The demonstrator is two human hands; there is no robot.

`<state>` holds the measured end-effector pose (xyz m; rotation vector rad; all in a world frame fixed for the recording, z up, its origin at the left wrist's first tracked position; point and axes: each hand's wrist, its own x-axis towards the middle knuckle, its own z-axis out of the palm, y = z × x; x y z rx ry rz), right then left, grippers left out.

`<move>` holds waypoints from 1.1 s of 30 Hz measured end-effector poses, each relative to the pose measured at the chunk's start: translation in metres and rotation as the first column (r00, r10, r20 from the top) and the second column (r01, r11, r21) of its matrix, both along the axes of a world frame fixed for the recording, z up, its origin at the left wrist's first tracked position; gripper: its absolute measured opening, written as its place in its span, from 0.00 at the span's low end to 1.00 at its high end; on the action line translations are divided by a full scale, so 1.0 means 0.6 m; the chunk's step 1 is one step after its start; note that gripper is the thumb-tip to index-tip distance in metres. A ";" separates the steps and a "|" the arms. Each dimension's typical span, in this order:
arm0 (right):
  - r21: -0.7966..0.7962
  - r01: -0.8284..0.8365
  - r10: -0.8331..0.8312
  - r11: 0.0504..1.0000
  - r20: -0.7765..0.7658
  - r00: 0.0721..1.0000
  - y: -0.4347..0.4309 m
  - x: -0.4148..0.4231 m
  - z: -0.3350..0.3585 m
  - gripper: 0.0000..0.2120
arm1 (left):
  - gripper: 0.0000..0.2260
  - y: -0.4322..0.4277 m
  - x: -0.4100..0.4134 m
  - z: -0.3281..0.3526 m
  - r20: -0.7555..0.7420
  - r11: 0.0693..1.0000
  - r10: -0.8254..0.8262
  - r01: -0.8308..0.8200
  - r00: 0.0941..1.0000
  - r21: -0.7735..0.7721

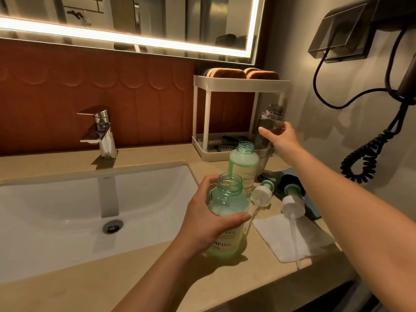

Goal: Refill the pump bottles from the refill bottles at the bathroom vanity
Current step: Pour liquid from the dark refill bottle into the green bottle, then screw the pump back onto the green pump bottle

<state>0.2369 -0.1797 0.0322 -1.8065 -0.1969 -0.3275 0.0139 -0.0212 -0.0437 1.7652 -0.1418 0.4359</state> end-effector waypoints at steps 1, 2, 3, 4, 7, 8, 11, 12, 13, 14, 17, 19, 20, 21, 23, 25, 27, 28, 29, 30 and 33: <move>-0.004 -0.018 0.018 1.000 -0.008 1.000 0.003 0.006 -0.002 0.28 | 0.28 0.001 0.001 0.000 -0.003 1.000 -0.004 0.004 1.000 -0.001; -0.004 -0.036 0.036 0.999 -0.015 0.999 0.006 0.012 -0.004 0.28 | 0.28 0.002 0.001 0.000 -0.005 1.000 -0.008 0.008 1.000 0.000; -0.008 -0.056 0.056 0.998 -0.025 0.998 0.010 0.016 -0.005 0.28 | 0.28 0.002 0.002 0.000 -0.007 1.000 -0.011 0.011 1.000 0.001; -0.014 -0.080 0.079 0.997 -0.034 0.996 0.013 0.020 -0.007 0.28 | 0.28 0.003 0.002 0.000 -0.012 1.000 -0.013 0.013 1.000 0.002; -0.071 -0.140 0.135 0.988 -0.070 0.988 0.026 0.022 -0.016 0.29 | 0.28 0.002 0.001 0.000 -0.022 1.000 -0.014 0.014 1.000 -0.001; -0.084 -0.159 0.151 0.984 -0.090 0.984 0.030 0.023 -0.020 0.30 | 0.28 0.001 0.001 0.000 -0.023 1.000 -0.016 0.016 1.000 0.000; -0.059 -0.192 0.184 0.980 -0.115 0.976 0.037 0.026 -0.029 0.31 | 0.28 0.002 0.002 -0.001 -0.025 1.000 -0.019 0.019 1.000 0.001; -0.046 -0.199 0.193 0.979 -0.119 0.974 0.037 0.029 -0.030 0.32 | 0.28 0.003 0.002 -0.001 -0.025 1.000 -0.019 0.019 1.000 0.001; -0.039 -0.210 0.203 0.977 -0.125 0.971 0.035 0.029 -0.030 0.32 | 0.28 0.003 0.003 0.000 -0.025 1.000 -0.019 0.019 1.000 0.002; -0.034 -0.222 0.216 0.974 -0.135 0.967 0.033 0.029 -0.030 0.32 | 0.28 0.002 0.003 0.000 -0.025 1.000 -0.020 0.020 0.999 0.002; 0.009 -0.279 0.277 0.960 -0.160 0.948 0.025 0.023 -0.027 0.37 | 0.28 0.002 0.004 0.000 -0.024 1.000 -0.020 0.020 1.000 -0.002; 0.034 -0.297 0.298 0.954 -0.148 0.943 0.018 0.013 -0.021 0.40 | 0.28 0.003 0.005 -0.002 -0.012 1.000 -0.014 0.014 1.000 -0.006; 0.030 -0.288 0.290 0.957 -0.137 0.947 0.011 0.005 -0.018 0.39 | 0.28 0.003 0.005 -0.002 -0.007 1.000 -0.014 0.014 1.000 -0.007; 0.004 -0.268 0.266 0.964 -0.116 0.957 0.003 -0.005 -0.015 0.37 | 0.29 0.004 0.005 -0.002 -0.002 1.000 -0.013 0.013 1.000 -0.007; -0.094 -0.201 0.196 0.975 -0.064 0.979 -0.015 -0.035 -0.012 0.34 | 0.28 0.003 0.004 0.000 0.004 1.000 -0.007 0.008 1.000 -0.008; -0.218 -0.106 0.110 0.970 0.004 0.994 -0.034 -0.075 -0.009 0.29 | 0.28 0.003 0.005 0.000 0.009 1.000 -0.002 0.002 1.000 -0.008; -0.339 0.013 0.015 0.941 0.078 0.997 -0.058 -0.116 -0.013 0.21 | 0.29 0.001 0.003 -0.001 0.002 1.000 -0.003 0.003 1.000 0.000; -0.412 0.046 -0.007 0.910 0.095 0.995 -0.069 -0.133 -0.018 0.17 | 0.29 0.001 0.002 -0.002 0.002 1.000 0.001 -0.001 1.000 0.000; -0.509 0.059 -0.018 0.858 0.084 0.996 -0.079 -0.153 -0.020 0.14 | 0.29 0.000 0.000 -0.001 0.007 1.000 0.003 -0.003 1.000 -0.002; -0.619 0.057 -0.034 0.783 0.049 0.998 -0.086 -0.168 -0.026 0.12 | 0.30 -0.001 -0.001 -0.001 0.012 1.000 0.005 -0.005 1.000 -0.006; -0.842 0.063 -0.139 0.536 -0.014 0.990 -0.096 -0.203 -0.042 0.17 | 0.30 -0.004 -0.008 0.003 0.017 1.000 0.006 -0.006 1.000 -0.005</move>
